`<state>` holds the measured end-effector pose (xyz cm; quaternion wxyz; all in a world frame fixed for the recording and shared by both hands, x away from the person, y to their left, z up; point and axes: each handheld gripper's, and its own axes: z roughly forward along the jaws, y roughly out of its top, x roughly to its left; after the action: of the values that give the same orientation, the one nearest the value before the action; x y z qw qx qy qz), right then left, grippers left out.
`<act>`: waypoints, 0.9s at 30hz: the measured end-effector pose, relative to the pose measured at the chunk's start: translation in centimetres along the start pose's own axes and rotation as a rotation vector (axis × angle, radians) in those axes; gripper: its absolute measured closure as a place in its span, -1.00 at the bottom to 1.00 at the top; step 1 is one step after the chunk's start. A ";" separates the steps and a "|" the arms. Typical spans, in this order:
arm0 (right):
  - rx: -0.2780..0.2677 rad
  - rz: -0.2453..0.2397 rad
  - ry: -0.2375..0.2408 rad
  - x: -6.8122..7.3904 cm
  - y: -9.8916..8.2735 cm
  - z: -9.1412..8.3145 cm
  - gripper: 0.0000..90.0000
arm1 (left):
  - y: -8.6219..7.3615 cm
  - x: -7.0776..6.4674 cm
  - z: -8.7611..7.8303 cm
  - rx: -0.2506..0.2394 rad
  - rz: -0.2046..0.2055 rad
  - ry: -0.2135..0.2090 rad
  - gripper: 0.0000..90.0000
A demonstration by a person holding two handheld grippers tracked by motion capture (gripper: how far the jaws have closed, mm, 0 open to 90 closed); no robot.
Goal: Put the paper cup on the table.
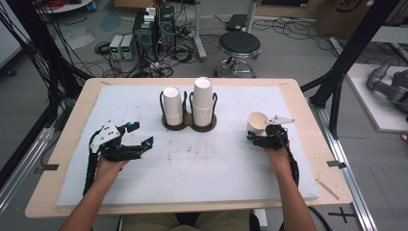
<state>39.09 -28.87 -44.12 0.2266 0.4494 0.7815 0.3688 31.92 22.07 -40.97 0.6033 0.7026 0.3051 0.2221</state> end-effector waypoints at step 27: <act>-0.206 -0.033 0.042 3.3 -1.6 -9.9 -0.56 | 0.5 0.0 0.3 -0.022 -0.021 -0.006 -0.64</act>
<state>29.83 -30.25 -39.27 0.2613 0.4031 0.7512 0.4527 32.17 21.82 -40.49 0.6142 0.6934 0.3083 0.2167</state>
